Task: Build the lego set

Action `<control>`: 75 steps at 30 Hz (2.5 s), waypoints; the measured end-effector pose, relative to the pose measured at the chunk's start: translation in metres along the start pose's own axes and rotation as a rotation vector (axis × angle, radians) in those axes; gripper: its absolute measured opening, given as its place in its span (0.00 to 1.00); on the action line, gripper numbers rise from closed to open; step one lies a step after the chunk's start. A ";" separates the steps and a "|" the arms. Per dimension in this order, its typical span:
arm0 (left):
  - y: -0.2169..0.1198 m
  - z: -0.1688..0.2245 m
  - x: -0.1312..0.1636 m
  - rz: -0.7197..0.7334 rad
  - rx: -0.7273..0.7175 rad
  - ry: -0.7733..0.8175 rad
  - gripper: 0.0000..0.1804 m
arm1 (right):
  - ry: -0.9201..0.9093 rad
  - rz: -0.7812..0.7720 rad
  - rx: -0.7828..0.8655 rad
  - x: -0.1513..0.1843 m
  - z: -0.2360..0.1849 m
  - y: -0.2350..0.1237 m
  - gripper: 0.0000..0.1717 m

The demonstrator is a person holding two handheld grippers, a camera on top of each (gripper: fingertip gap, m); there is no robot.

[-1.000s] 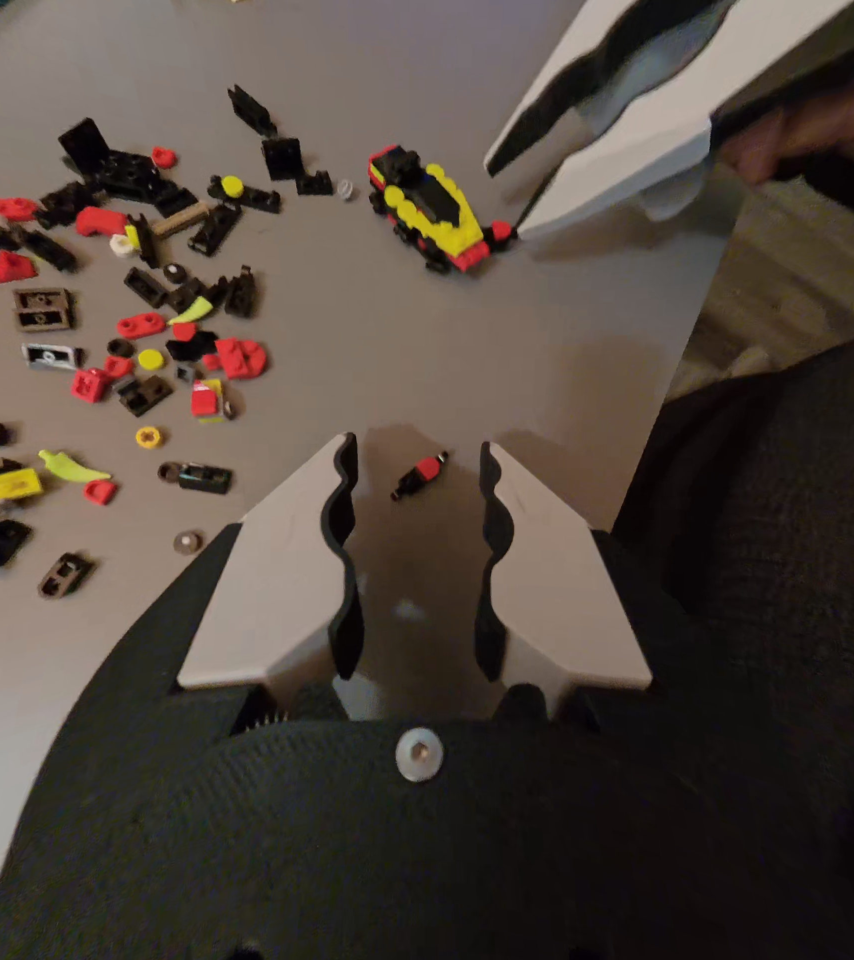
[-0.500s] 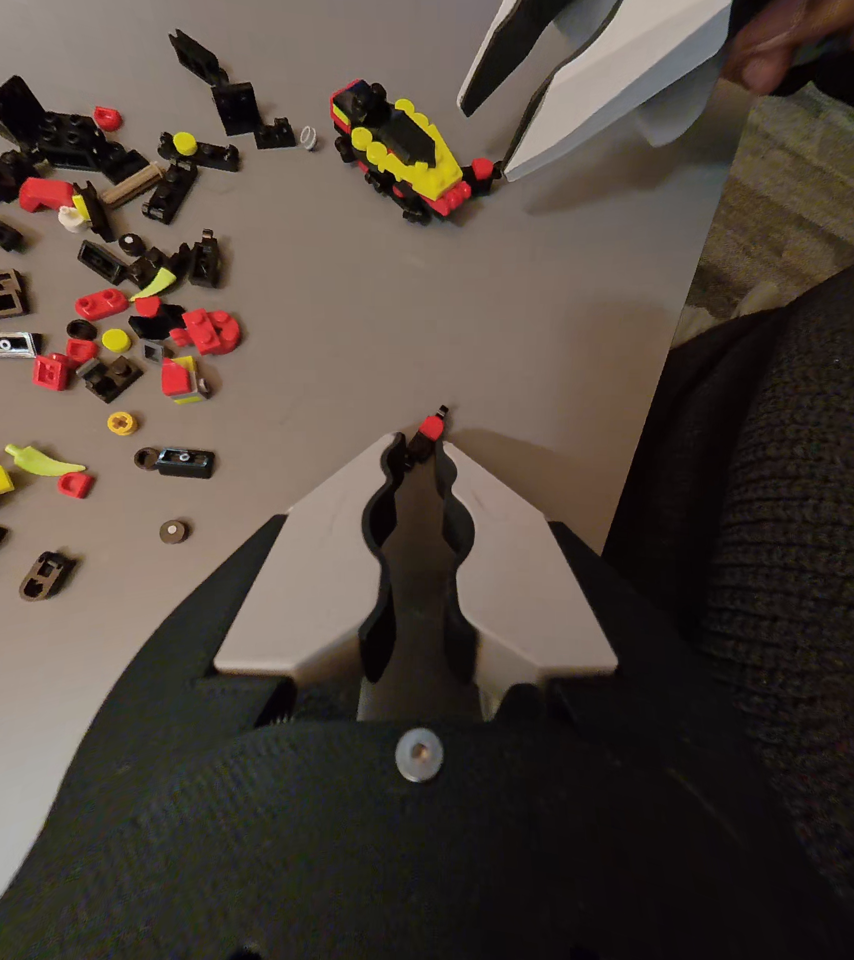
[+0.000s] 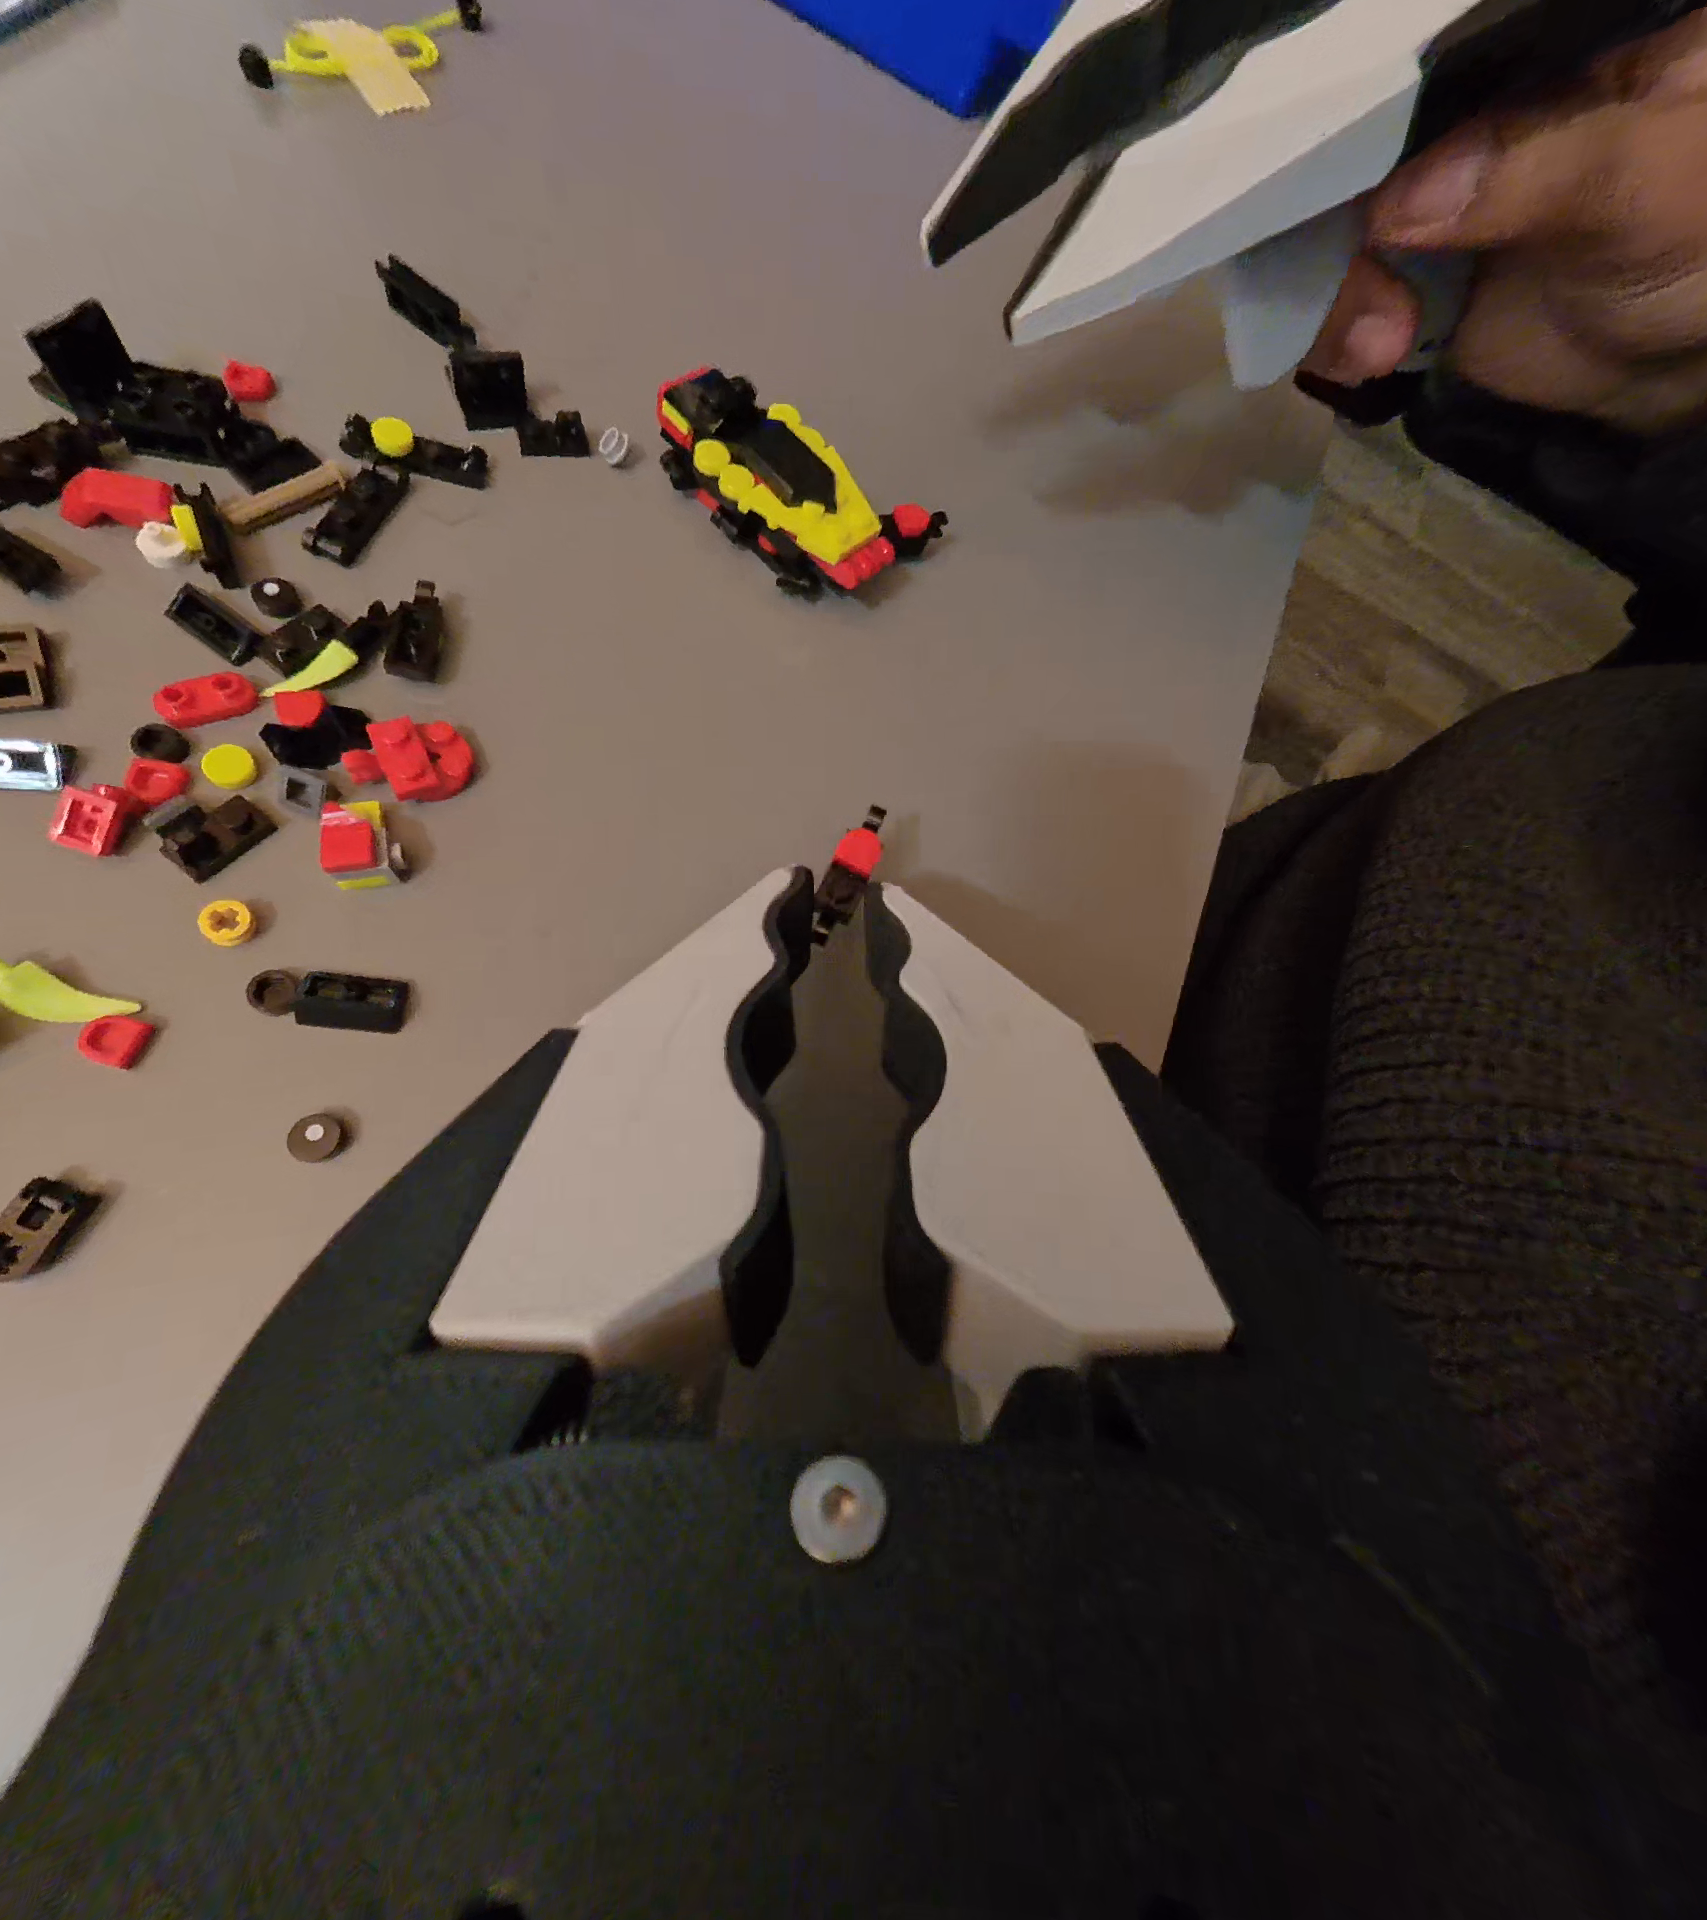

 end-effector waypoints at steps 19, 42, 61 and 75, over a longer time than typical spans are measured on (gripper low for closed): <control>0.004 -0.004 0.006 -0.100 -0.078 0.049 0.16 | -0.110 -0.220 -0.254 0.010 -0.067 0.067 0.18; -0.005 -0.003 0.009 -0.135 -0.139 -0.039 0.07 | -0.136 -0.226 -0.336 0.012 -0.089 0.077 0.22; 0.007 0.000 0.010 -0.117 -0.158 -0.014 0.16 | 0.018 -0.068 -0.248 -0.002 -0.051 0.057 0.28; 0.003 -0.008 0.007 -0.073 -0.163 0.002 0.13 | 0.120 0.013 -0.225 -0.005 -0.035 0.043 0.25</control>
Point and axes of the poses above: each gripper's, where its closed fingertips meet, y out along the fingers, x out of its underside, z = x × y across the jaws, the point moved 6 cm from there along -y, back along the fingers, and after that the axes turned 15 degrees about -y, right-handed, at the moved point
